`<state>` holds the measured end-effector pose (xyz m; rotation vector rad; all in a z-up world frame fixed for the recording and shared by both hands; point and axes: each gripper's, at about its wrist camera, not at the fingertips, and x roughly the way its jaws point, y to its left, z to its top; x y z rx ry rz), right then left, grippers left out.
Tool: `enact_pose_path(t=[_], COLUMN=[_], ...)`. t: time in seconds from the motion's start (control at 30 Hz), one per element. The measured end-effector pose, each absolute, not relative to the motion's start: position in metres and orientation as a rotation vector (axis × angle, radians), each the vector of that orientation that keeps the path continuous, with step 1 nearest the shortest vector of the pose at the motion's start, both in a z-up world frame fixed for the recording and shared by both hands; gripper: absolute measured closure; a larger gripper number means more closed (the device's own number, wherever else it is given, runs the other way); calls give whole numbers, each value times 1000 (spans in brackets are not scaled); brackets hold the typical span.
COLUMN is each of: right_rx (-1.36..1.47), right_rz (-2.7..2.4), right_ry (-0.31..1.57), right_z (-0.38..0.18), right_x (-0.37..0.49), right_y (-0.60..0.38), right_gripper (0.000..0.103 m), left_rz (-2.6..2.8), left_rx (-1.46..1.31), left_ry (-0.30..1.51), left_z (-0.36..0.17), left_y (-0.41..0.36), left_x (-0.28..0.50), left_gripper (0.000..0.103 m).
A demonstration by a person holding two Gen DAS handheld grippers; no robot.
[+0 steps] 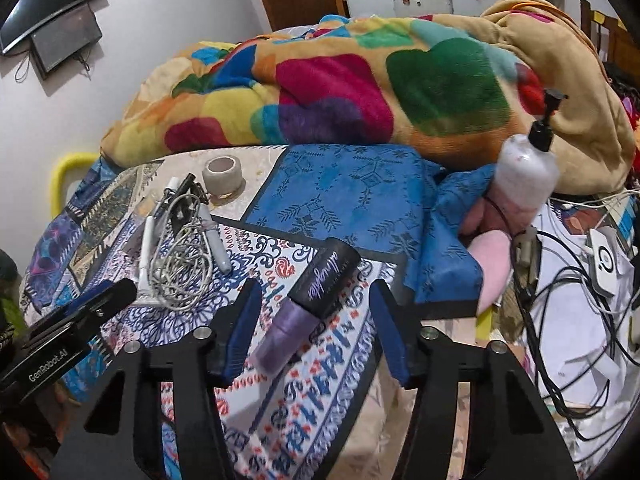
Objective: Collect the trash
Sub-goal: 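Reach the right gripper to the purple-and-black bottle and close on it, then grasp the white tube with the left gripper while the right holds the bottle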
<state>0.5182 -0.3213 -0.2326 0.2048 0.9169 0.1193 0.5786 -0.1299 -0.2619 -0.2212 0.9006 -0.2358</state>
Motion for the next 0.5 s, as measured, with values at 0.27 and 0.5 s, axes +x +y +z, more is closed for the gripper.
enact_pose_path(t=[0.27, 0.5], right_rx=[221, 192], right_rz=[125, 143], right_ry=[938, 943], right_z=[-247, -245], right_x=[531, 528], right_y=[-319, -312], right_gripper=[72, 77], left_rz=[-271, -240], left_rx=[-238, -189], left_ry=[908, 931], left_z=[-270, -274], left_y=[-139, -144], left_x=[582, 578], left_gripper=[65, 87])
